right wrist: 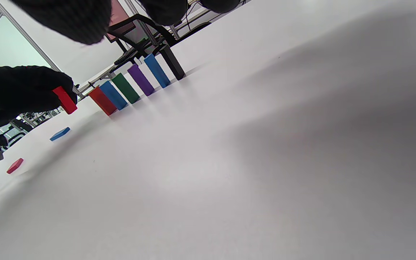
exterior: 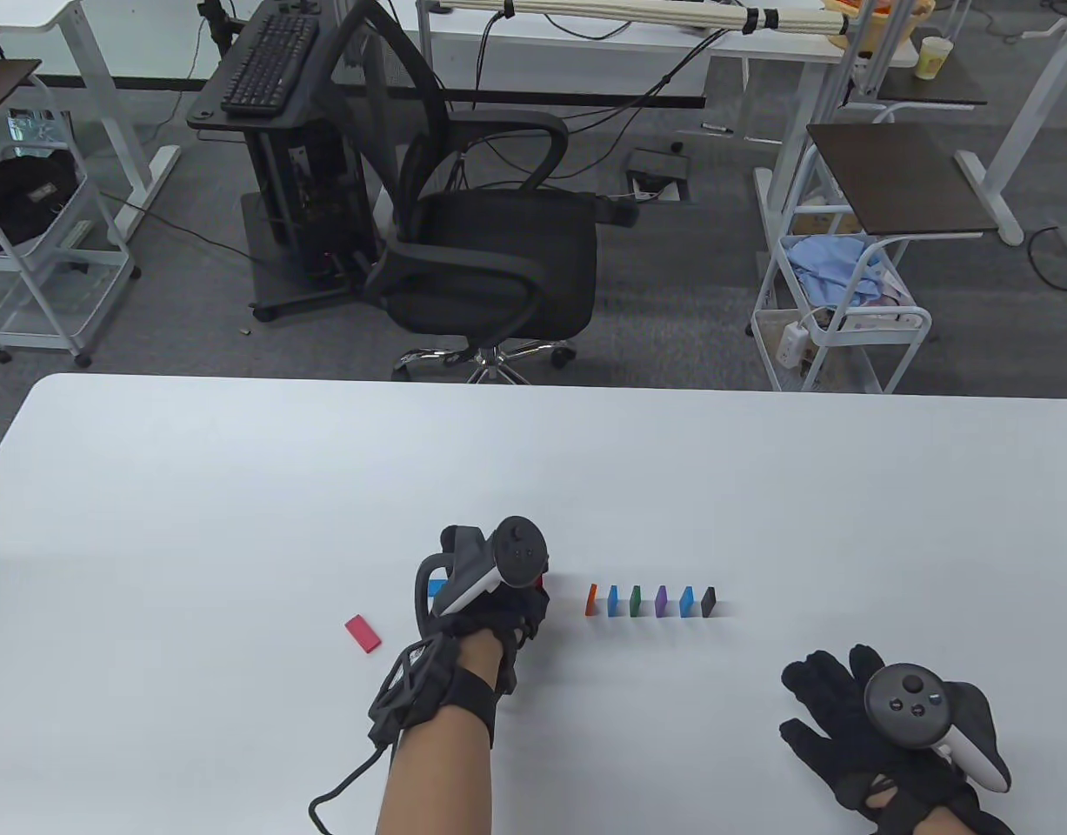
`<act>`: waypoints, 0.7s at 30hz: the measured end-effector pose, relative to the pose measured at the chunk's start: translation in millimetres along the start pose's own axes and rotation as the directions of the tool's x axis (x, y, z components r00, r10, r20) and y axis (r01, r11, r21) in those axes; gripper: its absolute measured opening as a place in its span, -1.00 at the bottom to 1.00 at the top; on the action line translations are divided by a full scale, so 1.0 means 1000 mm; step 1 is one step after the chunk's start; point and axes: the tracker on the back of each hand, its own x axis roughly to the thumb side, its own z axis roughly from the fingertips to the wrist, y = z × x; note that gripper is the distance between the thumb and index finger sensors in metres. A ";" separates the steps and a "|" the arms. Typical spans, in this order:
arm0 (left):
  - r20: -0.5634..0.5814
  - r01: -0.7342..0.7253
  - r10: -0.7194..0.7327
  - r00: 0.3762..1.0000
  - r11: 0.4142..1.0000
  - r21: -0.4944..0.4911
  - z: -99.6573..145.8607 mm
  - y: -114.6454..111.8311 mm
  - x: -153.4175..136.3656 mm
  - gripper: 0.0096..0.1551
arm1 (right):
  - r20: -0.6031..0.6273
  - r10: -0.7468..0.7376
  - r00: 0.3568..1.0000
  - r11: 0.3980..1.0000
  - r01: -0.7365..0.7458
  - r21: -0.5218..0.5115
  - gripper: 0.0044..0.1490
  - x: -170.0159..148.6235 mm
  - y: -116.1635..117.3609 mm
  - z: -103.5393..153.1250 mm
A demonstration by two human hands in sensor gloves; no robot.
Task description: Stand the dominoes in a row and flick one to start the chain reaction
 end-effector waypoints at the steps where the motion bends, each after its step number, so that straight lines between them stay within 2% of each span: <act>1: 0.001 0.000 0.000 1.000 1.000 -0.002 -0.001 -0.001 0.001 -0.34 | 0.000 0.000 1.000 1.000 0.000 0.001 -0.16 0.000 0.000 0.000; 21: 0.024 -0.040 0.041 0.999 0.998 -0.044 -0.016 -0.028 0.010 -0.35 | -0.004 0.001 1.000 1.000 -0.001 0.007 -0.16 0.000 0.000 0.000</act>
